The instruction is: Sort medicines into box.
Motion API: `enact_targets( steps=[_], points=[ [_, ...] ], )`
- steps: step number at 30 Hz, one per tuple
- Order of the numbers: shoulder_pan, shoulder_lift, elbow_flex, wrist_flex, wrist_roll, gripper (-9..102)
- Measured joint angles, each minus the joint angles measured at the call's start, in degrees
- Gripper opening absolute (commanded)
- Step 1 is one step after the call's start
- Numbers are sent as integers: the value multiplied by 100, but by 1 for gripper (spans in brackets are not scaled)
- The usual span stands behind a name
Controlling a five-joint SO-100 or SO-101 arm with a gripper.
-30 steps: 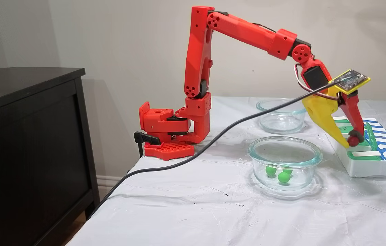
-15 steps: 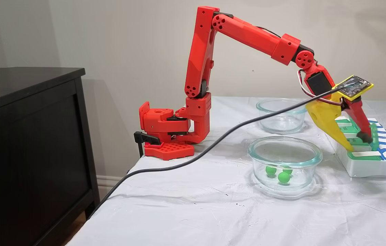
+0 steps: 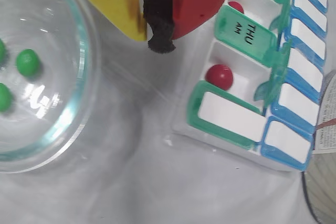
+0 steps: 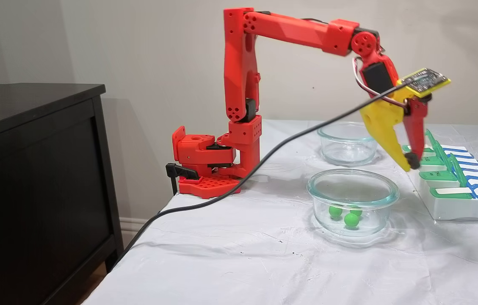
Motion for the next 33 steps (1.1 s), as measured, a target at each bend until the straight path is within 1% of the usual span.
enact_targets(
  steps=[3, 6, 12, 15, 19, 22, 27, 33],
  points=[
    [343, 360, 79, 404, -26, 0],
    [747, 571, 369, 642, 26, 1],
    [773, 747, 958, 387, -176, 4],
    [914, 738, 1046, 255, -387, 15],
    [1002, 457, 1055, 202, -677, 20],
    [1028, 229, 1055, 255, -1107, 20],
    [1318, 211, 1046, 633, -2188, 19],
    [1345, 211, 1046, 756, -2979, 19]
  ],
)
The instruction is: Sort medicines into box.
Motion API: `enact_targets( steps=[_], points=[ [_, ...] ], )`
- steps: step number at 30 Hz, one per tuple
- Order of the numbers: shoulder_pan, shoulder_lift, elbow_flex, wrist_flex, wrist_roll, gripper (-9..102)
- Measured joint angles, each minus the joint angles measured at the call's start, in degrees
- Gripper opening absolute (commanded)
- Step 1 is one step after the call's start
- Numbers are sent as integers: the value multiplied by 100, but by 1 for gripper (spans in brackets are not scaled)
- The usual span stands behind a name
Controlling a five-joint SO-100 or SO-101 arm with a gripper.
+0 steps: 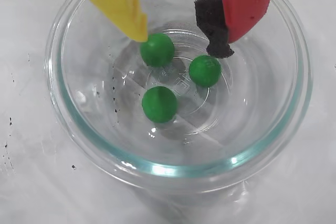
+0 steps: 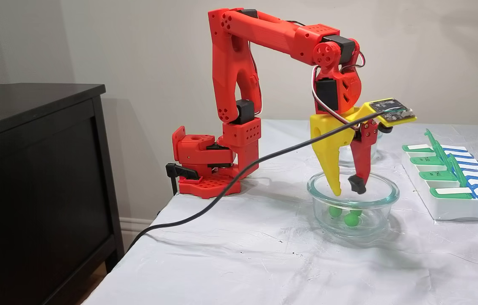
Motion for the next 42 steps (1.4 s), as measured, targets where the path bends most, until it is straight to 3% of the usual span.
enact_targets(
  steps=[22, 42],
  points=[
    [-334, -624, 0, -782, 642, 21],
    [-457, -800, 9, -826, 510, 22]
  ],
)
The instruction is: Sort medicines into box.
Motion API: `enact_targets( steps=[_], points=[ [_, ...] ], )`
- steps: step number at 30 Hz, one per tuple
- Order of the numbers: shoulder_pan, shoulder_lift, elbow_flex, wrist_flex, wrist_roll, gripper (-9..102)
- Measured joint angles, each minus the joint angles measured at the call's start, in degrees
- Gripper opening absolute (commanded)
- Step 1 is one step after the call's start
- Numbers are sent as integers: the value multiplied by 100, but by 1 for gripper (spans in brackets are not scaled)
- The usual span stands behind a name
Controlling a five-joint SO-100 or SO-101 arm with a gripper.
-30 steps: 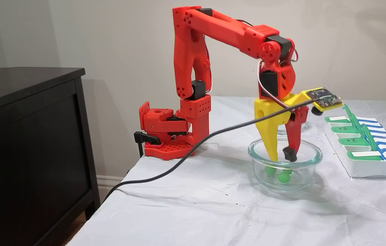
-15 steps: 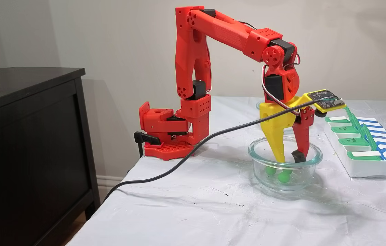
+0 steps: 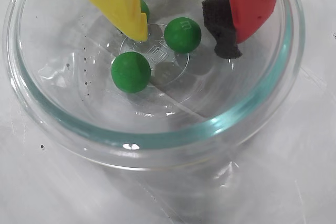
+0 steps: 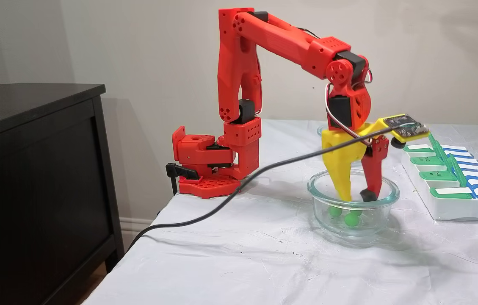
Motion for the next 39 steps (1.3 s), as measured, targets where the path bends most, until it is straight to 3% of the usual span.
enact_targets(
  steps=[26, 39],
  points=[
    [-237, -141, 360, -431, 176, 19],
    [-325, -141, 413, -448, 176, 10]
  ],
)
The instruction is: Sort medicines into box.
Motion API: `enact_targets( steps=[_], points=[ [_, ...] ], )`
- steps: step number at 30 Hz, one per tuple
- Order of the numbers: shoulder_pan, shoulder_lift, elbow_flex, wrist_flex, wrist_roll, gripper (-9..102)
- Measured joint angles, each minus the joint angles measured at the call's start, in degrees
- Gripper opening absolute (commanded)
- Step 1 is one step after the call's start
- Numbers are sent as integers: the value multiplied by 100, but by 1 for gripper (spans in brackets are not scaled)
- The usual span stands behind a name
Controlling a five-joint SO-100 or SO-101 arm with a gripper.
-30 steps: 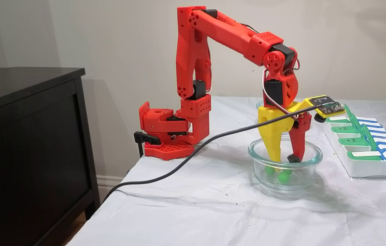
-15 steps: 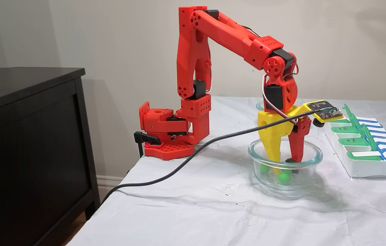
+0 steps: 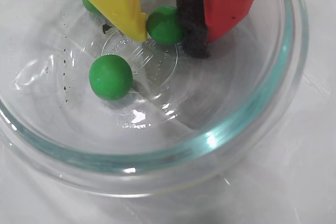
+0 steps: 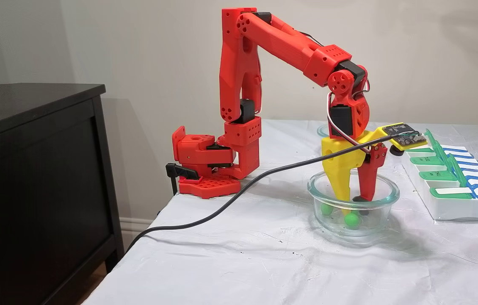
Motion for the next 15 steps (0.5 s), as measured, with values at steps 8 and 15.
enact_targets(
  steps=[8, 15],
  points=[
    [-18, 9, 0, 0, 0, 4],
    [-18, 35, 0, 0, 105, 0]
  ],
)
